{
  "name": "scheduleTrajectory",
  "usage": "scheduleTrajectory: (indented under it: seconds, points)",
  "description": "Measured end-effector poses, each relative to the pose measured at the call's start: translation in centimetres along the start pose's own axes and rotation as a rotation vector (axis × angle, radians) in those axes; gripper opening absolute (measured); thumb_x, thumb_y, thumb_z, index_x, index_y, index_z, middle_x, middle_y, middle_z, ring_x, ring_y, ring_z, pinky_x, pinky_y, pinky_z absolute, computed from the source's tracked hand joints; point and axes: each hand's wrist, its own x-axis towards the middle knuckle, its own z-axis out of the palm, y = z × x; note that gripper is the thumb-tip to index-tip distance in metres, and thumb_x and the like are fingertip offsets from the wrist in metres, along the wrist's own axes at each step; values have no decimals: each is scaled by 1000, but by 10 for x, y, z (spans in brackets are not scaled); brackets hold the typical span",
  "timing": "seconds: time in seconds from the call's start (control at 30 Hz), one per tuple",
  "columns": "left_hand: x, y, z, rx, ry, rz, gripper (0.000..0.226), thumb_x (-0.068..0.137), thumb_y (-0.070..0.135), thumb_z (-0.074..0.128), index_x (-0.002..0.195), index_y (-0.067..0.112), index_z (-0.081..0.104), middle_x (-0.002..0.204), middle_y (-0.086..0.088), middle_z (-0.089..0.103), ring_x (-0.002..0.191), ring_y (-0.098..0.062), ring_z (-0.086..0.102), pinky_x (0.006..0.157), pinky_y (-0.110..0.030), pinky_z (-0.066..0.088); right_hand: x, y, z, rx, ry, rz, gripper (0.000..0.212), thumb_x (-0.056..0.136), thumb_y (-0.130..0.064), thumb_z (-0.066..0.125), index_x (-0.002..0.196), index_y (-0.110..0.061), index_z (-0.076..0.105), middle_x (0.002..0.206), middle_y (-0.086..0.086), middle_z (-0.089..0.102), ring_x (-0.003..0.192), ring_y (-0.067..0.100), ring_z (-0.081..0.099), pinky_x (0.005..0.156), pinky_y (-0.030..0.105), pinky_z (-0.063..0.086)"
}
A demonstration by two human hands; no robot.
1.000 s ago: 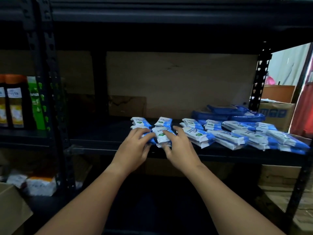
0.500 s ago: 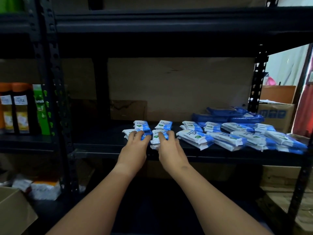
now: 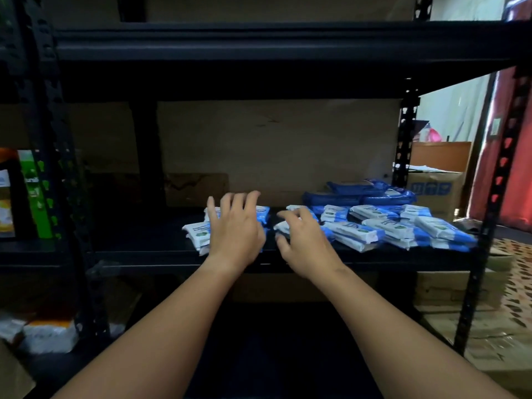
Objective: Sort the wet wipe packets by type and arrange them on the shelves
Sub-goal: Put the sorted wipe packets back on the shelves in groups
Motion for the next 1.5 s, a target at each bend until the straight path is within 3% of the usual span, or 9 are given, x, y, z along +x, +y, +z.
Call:
scheduleTrajectory:
  seconds: [0.13, 0.27, 0.43, 0.6, 0.67, 0.8, 1.1, 1.3, 1.5]
  points:
    - [30, 62, 12, -76, -74, 66, 52, 86, 25, 53, 137, 24, 49, 129, -1, 59, 124, -28, 47, 114, -49, 27, 7, 47, -42, -41, 94, 73, 42, 98, -22, 57, 139, -17, 53, 130, 5, 47, 110, 24, 56, 97, 37, 46]
    - [61, 106, 31, -180, -208, 104, 45, 85, 21, 52, 130, 20, 54, 122, -7, 62, 113, -34, 53, 91, -45, 44, 16, 101, -81, -112, 170, 154, 35, 94, -18, 60, 129, -11, 62, 122, 13, 56, 110, 32, 57, 97, 41, 46]
    - [110, 166, 67, -497, -437, 37, 37, 89, 15, 54, 126, 17, 58, 121, -12, 64, 112, -33, 58, 92, -36, 49, 31, 175, -132, -196, 174, 308, 32, 94, -16, 61, 125, -9, 66, 125, 18, 62, 117, 35, 57, 98, 35, 43]
    - [153, 219, 110, -660, -625, -56, 18, 92, 9, 51, 107, 8, 61, 106, -8, 55, 98, -29, 60, 82, -34, 48, 55, 248, -156, -199, 143, 448, 12, 90, -12, 54, 91, -15, 66, 100, 16, 70, 99, 38, 63, 77, 35, 48]
    - [164, 231, 130, -653, -665, -64, 5, 89, 6, 50, 87, 7, 54, 91, -10, 56, 82, -24, 55, 72, -32, 44, 66, 272, -157, -198, 104, 478, 24, 92, -17, 54, 110, -16, 70, 114, 12, 69, 108, 33, 63, 87, 34, 51]
    - [179, 250, 156, -558, -761, -69, 32, 90, 6, 51, 63, 10, 35, 62, -5, 39, 55, -17, 38, 46, -29, 24, 87, 300, -157, -209, -31, 607, 38, 99, -25, 58, 136, -17, 59, 135, 9, 58, 118, 28, 58, 96, 32, 47]
    - [196, 269, 186, -455, -953, -144, 33, 91, 16, 60, 65, 11, 40, 62, -4, 39, 51, -17, 34, 45, -28, 27, 108, 322, -152, -166, -225, 671, 34, 96, -27, 65, 127, -12, 64, 113, 5, 63, 95, 24, 63, 78, 30, 51]
    - [212, 280, 209, -703, -1073, -280, 20, 90, 7, 71, 76, -1, 59, 73, -19, 65, 59, -30, 67, 65, -38, 62, 118, 334, -149, -69, -216, 693, 25, 92, -21, 63, 105, -2, 73, 93, 10, 74, 66, 18, 61, 66, 32, 58]
    - [216, 294, 217, -773, -1099, -292, 27, 90, 2, 72, 70, 1, 54, 62, -15, 57, 49, -28, 64, 65, -42, 63, 127, 338, -144, 4, -161, 747, 18, 89, -18, 61, 81, -2, 67, 78, 6, 66, 60, 21, 56, 55, 30, 47]
